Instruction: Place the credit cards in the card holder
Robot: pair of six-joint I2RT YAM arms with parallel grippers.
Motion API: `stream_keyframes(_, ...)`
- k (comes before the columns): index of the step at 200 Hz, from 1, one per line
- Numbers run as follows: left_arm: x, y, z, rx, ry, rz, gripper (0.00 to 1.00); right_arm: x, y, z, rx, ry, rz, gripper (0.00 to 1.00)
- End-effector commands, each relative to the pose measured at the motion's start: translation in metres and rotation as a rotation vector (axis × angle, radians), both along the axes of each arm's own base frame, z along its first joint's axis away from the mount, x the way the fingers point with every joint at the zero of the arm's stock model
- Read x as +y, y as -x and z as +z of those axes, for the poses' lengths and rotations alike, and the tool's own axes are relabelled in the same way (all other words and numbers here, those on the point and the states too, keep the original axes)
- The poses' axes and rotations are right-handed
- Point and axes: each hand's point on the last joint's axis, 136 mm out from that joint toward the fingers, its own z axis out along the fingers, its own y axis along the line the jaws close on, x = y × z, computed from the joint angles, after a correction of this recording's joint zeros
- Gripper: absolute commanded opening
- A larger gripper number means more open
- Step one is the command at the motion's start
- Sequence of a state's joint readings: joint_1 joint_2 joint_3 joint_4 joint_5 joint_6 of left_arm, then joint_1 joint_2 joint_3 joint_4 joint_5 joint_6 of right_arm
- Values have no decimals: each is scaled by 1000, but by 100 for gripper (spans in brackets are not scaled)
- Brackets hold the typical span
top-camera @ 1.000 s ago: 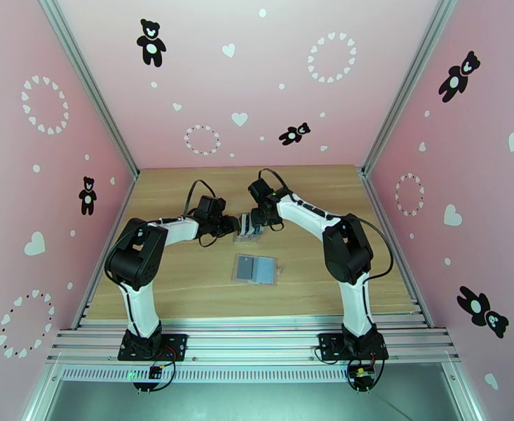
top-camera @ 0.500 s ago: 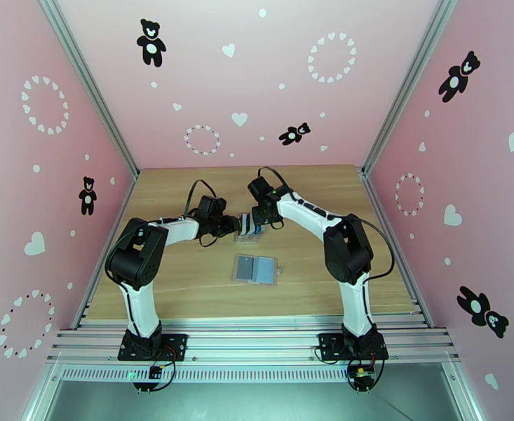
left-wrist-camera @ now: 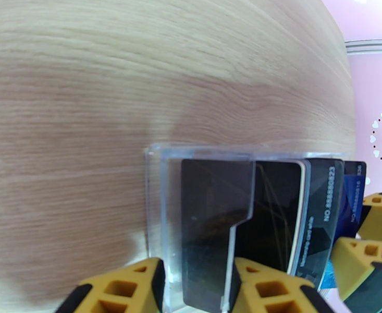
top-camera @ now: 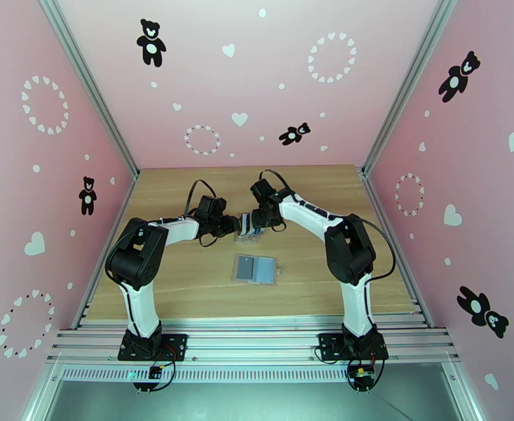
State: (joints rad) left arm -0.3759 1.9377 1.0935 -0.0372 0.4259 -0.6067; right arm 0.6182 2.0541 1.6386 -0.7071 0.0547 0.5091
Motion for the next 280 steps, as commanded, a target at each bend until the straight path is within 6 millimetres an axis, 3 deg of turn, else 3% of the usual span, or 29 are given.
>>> stream_keyframes(1,14,6,-26,77,-62,37,40,-11,16,-7,48,47,2,51)
stream_keyframes(31,15,6,-26,76,-64,38,40,-26,13,-11,34,126,-15,51)
stream_keyframes(61,15,6,-24,71,-67,38,40,-40,6,2,-5,210,-27,51)
stream_keyframes(91,16,6,-24,74,-69,38,40,-42,1,16,-31,224,-26,51)
stream_keyframes(146,16,6,-23,70,-71,39,40,-43,0,16,-28,230,-19,48)
stream_keyframes(235,17,6,-23,71,-72,41,40,-35,4,17,-15,200,-2,24)
stream_keyframes(280,16,6,-23,71,-70,38,40,-38,4,21,-23,222,0,21)
